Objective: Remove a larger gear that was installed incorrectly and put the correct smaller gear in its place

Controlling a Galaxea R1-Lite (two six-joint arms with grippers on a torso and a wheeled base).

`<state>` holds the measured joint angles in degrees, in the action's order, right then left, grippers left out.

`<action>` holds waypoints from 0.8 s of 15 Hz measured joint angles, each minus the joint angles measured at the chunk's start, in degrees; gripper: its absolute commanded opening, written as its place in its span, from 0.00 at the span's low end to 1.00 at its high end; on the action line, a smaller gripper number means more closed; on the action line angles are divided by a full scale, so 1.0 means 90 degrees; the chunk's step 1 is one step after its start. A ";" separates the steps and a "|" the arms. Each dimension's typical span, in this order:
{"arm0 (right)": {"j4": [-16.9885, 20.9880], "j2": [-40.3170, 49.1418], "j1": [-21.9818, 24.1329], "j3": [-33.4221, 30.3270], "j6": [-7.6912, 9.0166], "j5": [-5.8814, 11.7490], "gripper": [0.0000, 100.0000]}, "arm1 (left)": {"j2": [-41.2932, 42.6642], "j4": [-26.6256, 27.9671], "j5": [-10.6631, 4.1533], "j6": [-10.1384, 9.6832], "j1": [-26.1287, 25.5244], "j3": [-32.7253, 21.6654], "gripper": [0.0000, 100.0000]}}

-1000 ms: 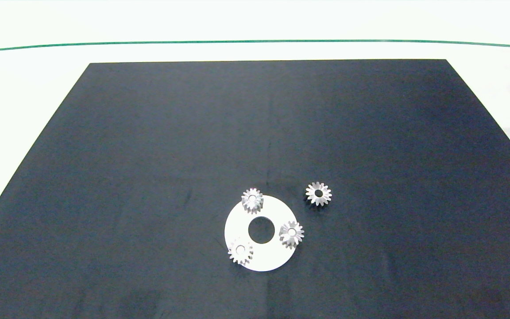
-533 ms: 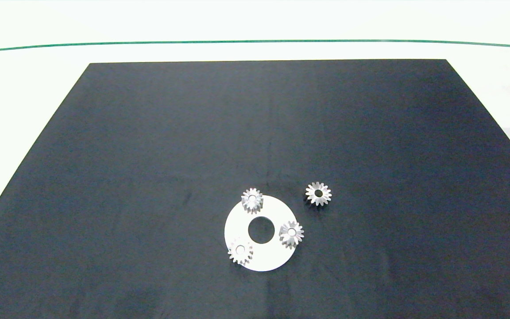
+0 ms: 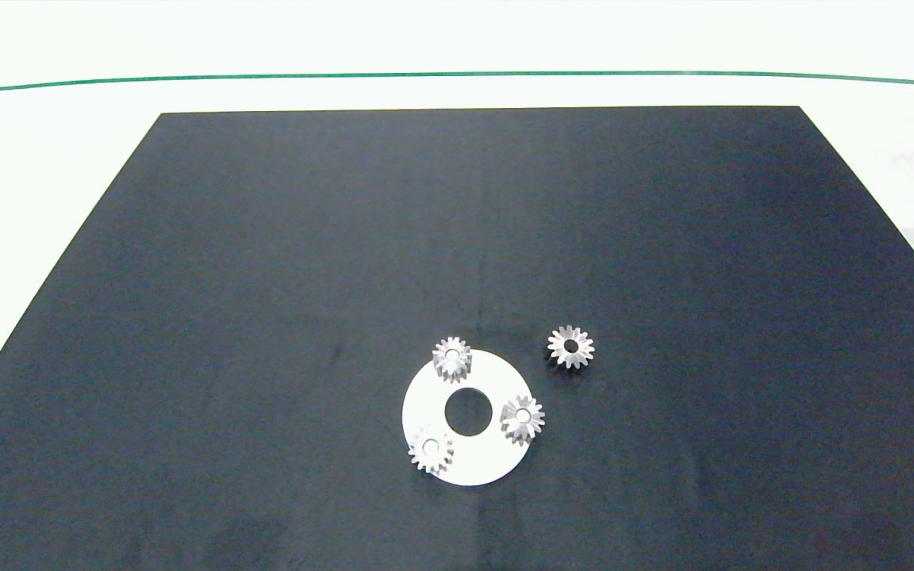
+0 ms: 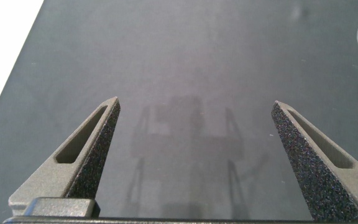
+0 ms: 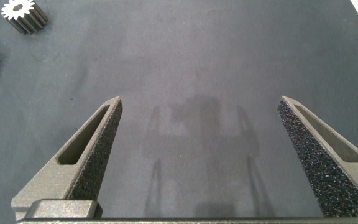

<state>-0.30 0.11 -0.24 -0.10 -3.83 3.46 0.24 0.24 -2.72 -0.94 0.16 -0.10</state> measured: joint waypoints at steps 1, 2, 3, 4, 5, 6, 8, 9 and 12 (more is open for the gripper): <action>-0.0003 0.0000 0.0000 0.0000 0.0000 0.0001 1.00 | 0.0000 0.0000 0.0039 0.0000 0.0000 0.0000 1.00; 0.0000 0.0000 0.0000 0.0000 0.0004 0.0001 1.00 | -0.0003 0.0003 0.0045 0.0000 0.0000 0.0000 1.00; 0.0000 0.0000 0.0000 0.0000 0.0003 0.0001 1.00 | -0.0003 0.0000 0.0045 0.0000 0.0000 0.0003 1.00; -0.0003 0.0000 0.0000 0.0000 0.0003 0.0001 1.00 | -0.0004 0.0003 0.0042 0.0000 0.0000 0.0000 1.00; 0.0000 0.0000 0.0000 0.0000 0.0004 0.0001 1.00 | -0.0004 0.0003 0.0042 0.0000 0.0000 0.0003 1.00; -0.0003 0.0000 0.0000 0.0000 0.0000 0.0001 1.00 | -0.0004 0.0003 0.0042 0.0000 0.0000 0.0000 1.00; 0.0000 0.0000 0.0000 0.0000 0.0000 0.0001 1.00 | -0.0004 0.0003 0.0045 0.0000 0.0000 0.0000 1.00; 0.0000 0.0000 0.0000 0.0000 0.0000 0.0001 1.00 | -0.0004 0.0003 0.0045 0.0000 0.0000 0.0000 1.00; -0.0003 0.0000 0.0000 0.0000 -0.0003 0.0001 1.00 | -0.0007 0.0003 0.0045 0.0000 0.0000 0.0000 1.00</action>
<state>-0.33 0.11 -0.24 -0.10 -3.85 3.47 0.18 0.27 -2.32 -0.94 0.16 -0.10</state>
